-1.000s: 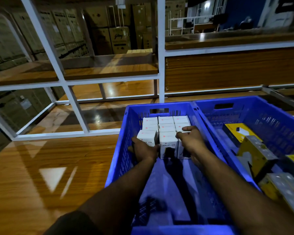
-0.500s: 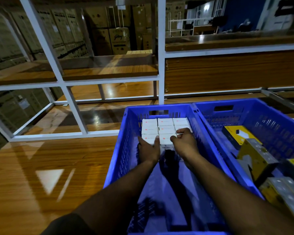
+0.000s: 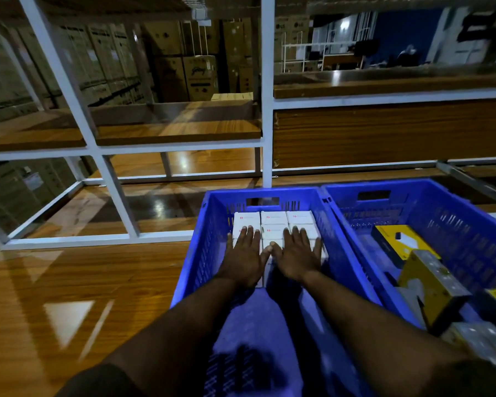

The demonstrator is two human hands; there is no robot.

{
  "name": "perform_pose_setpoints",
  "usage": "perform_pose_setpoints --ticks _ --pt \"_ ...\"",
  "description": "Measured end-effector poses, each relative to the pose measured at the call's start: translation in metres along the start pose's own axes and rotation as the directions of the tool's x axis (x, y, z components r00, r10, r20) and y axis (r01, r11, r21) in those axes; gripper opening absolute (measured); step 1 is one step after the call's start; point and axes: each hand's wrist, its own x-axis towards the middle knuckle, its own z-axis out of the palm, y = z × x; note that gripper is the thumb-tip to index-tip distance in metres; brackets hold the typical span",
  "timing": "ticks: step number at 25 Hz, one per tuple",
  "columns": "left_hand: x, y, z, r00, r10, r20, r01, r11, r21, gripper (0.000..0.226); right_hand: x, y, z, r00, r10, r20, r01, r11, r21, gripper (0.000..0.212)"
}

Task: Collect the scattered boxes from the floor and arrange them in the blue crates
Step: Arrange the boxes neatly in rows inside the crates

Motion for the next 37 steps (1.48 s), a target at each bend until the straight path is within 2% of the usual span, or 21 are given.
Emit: perform_pose_setpoints --ticks 6,17,20,23,26,30,32,34,36,37 --pt "0.027 -0.004 0.006 0.998 0.063 -0.018 -0.061 0.994 0.092 0.079 0.012 -0.001 0.008 0.998 -0.031 -0.062 0.024 0.995 -0.101 0.062" --pt "0.044 0.001 0.006 0.999 0.052 0.016 -0.054 0.993 0.106 0.061 0.024 0.006 0.007 0.997 -0.062 -0.043 0.055 0.986 -0.155 0.065" --pt "0.042 0.002 0.007 0.999 0.047 0.011 -0.048 0.992 0.117 0.058 0.028 0.007 -0.001 0.997 -0.062 0.044 0.066 0.994 -0.091 0.067" --pt "0.044 0.002 0.004 0.998 0.036 0.045 -0.039 0.995 0.091 0.058 0.027 0.015 -0.024 0.985 -0.049 0.167 0.033 0.995 0.098 0.071" --pt "0.050 0.006 0.001 0.996 0.012 0.085 -0.019 0.996 0.084 0.058 0.011 0.022 -0.041 0.994 -0.061 0.093 0.045 0.985 0.169 0.076" --pt "0.052 0.009 -0.001 0.997 -0.032 0.065 0.028 0.998 0.060 0.058 -0.030 0.026 -0.067 0.971 -0.217 -0.100 0.228 0.966 0.120 0.073" --pt "0.048 0.027 -0.005 0.997 -0.073 -0.020 0.072 0.996 -0.046 0.061 -0.051 0.036 -0.081 0.943 -0.261 -0.206 0.300 0.935 0.190 0.064" --pt "0.043 0.061 -0.013 0.984 -0.144 -0.110 0.117 0.968 -0.221 0.064 -0.066 0.048 -0.091 0.916 -0.288 -0.281 0.350 0.914 0.205 0.057" --pt "0.040 0.100 -0.025 0.980 -0.142 -0.137 0.087 0.934 -0.346 0.061 -0.075 0.062 -0.103 0.893 -0.289 -0.344 0.371 0.907 0.201 0.049" --pt "0.035 0.118 -0.032 0.986 -0.093 -0.139 0.033 0.924 -0.380 0.056 -0.077 0.069 -0.110 0.886 -0.267 -0.379 0.363 0.907 0.211 0.047"
